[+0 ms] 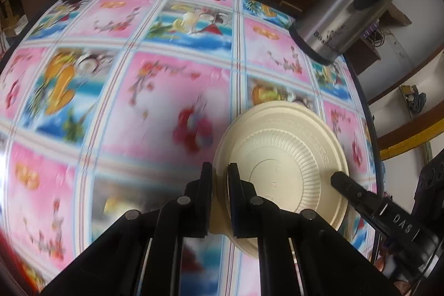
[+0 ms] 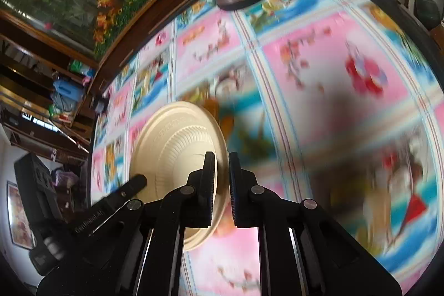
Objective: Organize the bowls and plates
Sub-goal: 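Lift the beige bowl with both grippers and carry it over the stack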
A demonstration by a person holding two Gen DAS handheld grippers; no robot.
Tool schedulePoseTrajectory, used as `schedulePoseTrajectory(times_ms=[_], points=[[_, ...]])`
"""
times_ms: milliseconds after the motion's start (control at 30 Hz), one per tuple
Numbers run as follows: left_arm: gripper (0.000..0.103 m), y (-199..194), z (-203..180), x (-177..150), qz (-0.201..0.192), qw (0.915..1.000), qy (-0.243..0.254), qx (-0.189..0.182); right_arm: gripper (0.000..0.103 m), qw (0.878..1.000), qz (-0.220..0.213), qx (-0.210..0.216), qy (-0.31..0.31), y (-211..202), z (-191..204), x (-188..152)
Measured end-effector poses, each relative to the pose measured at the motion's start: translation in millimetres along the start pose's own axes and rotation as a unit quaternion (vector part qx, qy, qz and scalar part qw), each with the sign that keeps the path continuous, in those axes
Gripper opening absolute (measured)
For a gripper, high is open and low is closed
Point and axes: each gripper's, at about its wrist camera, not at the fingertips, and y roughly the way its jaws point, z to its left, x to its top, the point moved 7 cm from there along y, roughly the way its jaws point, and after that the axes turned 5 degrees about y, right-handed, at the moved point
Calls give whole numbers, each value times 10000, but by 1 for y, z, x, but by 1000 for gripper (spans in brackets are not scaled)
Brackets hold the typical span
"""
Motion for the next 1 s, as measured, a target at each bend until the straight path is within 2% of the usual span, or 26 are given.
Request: schedulePoseTrajectory(times_ms=[367, 633, 800, 1000], points=[[10, -46, 17, -97, 114, 9999, -86, -78, 9, 9992, 73, -153, -358, -42, -15, -111], [10, -82, 52, -149, -29, 9997, -240, 106, 9, 9969, 245, -153, -730, -61, 6, -173], [9, -123, 85, -162, -283, 9987, -399, 109, 9, 9946, 333, 116, -977, -70, 46, -198], [10, -191, 144, -165, -862, 9929, -711, 397, 10, 9843, 288, 495, -1670, -78, 134, -229]])
